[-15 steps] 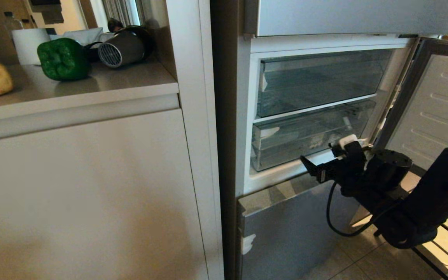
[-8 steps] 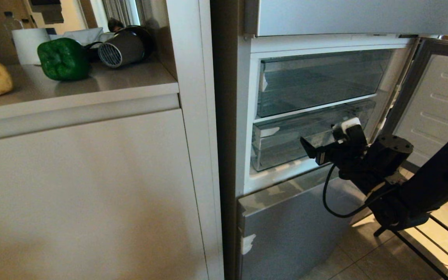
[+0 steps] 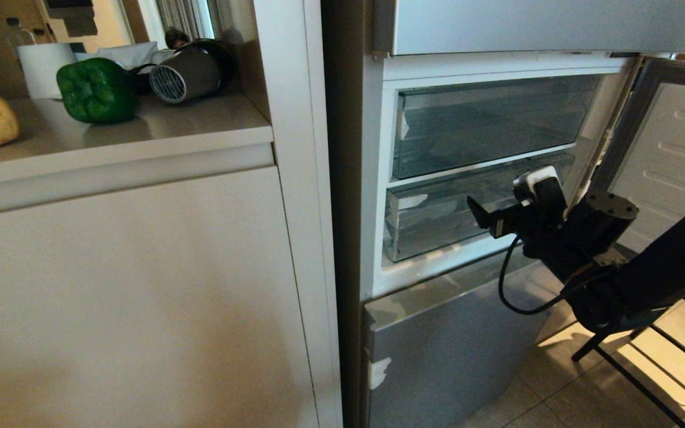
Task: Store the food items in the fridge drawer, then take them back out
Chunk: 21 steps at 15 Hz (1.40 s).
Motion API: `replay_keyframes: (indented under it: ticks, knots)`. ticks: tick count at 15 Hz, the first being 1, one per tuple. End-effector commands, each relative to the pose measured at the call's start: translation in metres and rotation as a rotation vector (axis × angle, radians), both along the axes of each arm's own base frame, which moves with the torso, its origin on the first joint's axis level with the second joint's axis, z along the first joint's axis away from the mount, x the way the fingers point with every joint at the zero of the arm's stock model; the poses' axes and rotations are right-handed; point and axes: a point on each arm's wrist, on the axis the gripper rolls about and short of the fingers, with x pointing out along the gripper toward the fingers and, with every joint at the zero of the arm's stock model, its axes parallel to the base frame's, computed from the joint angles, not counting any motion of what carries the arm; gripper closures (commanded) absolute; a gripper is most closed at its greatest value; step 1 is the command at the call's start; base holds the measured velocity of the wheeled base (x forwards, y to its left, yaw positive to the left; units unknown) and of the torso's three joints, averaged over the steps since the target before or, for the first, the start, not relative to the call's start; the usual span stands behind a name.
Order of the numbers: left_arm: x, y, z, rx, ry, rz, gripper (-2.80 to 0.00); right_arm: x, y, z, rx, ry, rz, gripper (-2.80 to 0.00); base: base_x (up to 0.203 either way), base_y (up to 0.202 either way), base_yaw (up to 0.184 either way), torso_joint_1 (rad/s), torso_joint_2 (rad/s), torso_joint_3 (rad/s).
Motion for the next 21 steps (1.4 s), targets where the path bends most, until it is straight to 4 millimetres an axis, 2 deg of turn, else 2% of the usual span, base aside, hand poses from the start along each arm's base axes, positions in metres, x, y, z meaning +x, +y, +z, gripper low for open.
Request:
replay_keyframes:
  ticks: [1, 5, 11, 17, 21]
  knots:
    - [0.001, 0.0, -0.003, 0.0, 0.01, 0.0, 0.0, 0.004, -0.002, 0.004, 0.0, -0.022, -0.005, -2.8, 0.0, 0.0, 0.0, 0.0, 0.0, 0.0]
    - [0.001, 0.0, -0.003, 0.0, 0.01, 0.0, 0.0, 0.012, -0.006, 0.011, 0.0, -0.037, -0.018, -2.8, 0.0, 0.0, 0.0, 0.0, 0.0, 0.0]
    - [0.001, 0.0, -0.003, 0.0, 0.01, 0.0, 0.0, 0.012, -0.006, 0.015, 0.001, -0.046, -0.018, -2.8, 0.0, 0.0, 0.0, 0.0, 0.0, 0.0]
    - [0.001, 0.0, -0.003, 0.0, 0.01, 0.0, 0.0, 0.008, -0.006, 0.023, -0.008, -0.062, -0.021, -2.8, 0.0, 0.0, 0.0, 0.0, 0.0, 0.0]
    - [0.001, 0.0, -0.003, 0.0, 0.01, 0.0, 0.0, -0.005, -0.008, 0.03, -0.031, -0.065, -0.028, -2.8, 0.0, 0.0, 0.0, 0.0, 0.0, 0.0]
